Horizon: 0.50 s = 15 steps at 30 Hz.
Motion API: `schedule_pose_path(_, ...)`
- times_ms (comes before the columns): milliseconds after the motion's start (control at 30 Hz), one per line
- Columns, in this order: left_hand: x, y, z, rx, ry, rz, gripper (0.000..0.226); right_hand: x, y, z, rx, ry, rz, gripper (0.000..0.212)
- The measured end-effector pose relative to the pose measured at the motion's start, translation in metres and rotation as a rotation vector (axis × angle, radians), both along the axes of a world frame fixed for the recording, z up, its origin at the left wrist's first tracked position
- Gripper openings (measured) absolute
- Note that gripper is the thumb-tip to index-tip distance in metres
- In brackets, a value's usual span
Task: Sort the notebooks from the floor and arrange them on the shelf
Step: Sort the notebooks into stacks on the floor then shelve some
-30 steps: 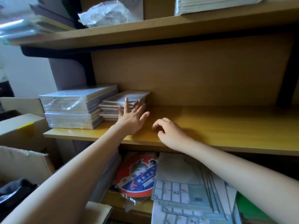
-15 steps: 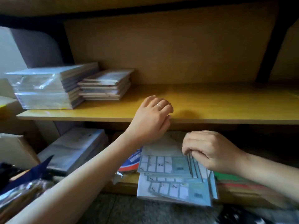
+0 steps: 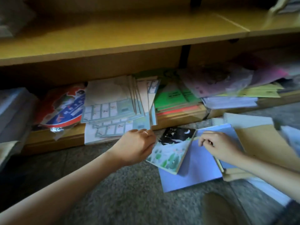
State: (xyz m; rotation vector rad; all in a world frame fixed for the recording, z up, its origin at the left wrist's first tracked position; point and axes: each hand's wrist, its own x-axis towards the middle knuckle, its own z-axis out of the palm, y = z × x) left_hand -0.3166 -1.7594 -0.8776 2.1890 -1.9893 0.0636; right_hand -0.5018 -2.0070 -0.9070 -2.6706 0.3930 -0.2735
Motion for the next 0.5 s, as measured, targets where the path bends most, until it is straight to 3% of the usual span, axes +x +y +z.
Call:
schedule_pose_path(67, -0.01, -0.003, -0.028, 0.06, 0.065, 0.055, 0.027, -0.008, -0.003, -0.019, 0.058, 0.055, -0.067, 0.026)
schedule_pose_path(133, -0.015, -0.009, -0.055, 0.18, 0.171, 0.172, 0.031, -0.011, 0.0, -0.031, 0.044, 0.16, 0.001, 0.029)
schedule_pose_path(200, -0.02, -0.015, -0.072, 0.33, 0.366, 0.304, 0.041, -0.01, 0.006, -0.037, -0.085, 0.304, 0.122, 0.052)
schedule_pose_path(367, -0.036, -0.03, -0.103, 0.281, 0.809, 0.553, 0.049, 0.01, 0.033, -0.036, -0.351, 0.505, 0.347, 0.091)
schedule_pose_path(500, -0.05, -0.029, -0.114, 0.19, 0.907, 0.626, 0.045, 0.027, 0.045, -0.044, -0.464, 0.612, 0.42, 0.096)
